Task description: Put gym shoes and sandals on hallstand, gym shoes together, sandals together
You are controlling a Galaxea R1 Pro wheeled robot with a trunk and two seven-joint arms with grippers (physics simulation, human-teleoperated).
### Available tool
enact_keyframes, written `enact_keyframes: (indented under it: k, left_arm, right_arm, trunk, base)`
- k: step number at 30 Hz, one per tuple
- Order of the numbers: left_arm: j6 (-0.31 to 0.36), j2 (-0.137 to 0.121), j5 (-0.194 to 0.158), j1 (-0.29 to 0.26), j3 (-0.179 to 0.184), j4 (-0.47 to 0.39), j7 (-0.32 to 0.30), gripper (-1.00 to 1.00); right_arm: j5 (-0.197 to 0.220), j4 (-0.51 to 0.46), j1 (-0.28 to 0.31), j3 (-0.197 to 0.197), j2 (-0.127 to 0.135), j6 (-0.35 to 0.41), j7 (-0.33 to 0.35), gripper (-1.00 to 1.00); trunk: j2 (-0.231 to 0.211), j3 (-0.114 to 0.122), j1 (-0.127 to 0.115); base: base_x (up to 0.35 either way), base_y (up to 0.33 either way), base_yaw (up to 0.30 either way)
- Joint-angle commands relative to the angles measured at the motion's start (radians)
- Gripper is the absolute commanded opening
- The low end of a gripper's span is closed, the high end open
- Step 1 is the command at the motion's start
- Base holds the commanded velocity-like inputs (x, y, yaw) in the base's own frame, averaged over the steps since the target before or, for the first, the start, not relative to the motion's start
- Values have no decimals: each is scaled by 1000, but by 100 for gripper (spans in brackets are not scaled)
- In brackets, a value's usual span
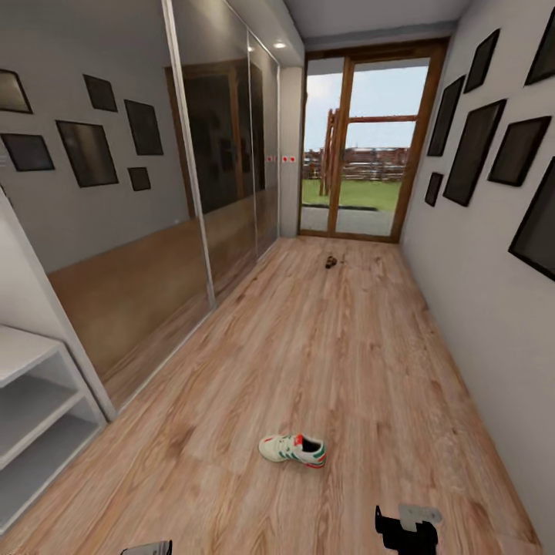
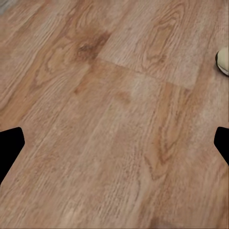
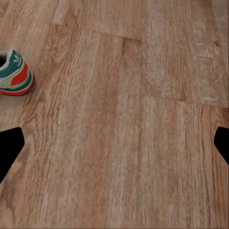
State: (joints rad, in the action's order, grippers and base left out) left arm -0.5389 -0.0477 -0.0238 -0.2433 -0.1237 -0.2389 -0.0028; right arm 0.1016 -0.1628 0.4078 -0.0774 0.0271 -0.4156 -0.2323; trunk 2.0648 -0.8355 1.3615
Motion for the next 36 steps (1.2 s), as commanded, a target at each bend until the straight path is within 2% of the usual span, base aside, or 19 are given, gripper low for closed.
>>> enact_keyframes:
  k: [1,16,36]
  left_arm:
    - [-3,0,-2,-1,-1,1,0,100]
    - [-4,0,-2,-1,-1,2,0,100]
    - [-3,0,-2,-1,-1,2,0,100]
  right_arm:
    - [10,0,0,-9,0,-3,-2,100]
    - [10,0,0,-9,0,-3,-2,100]
    - [9,0,0,-9,2,-3,-1,100]
  trunk:
    - [0,-1,0]
    - [0,-1,0]
    - [0,-1,0]
  base:
    - [289,-143,278]
    - [288,-143,266]
    - [270,-141,18]
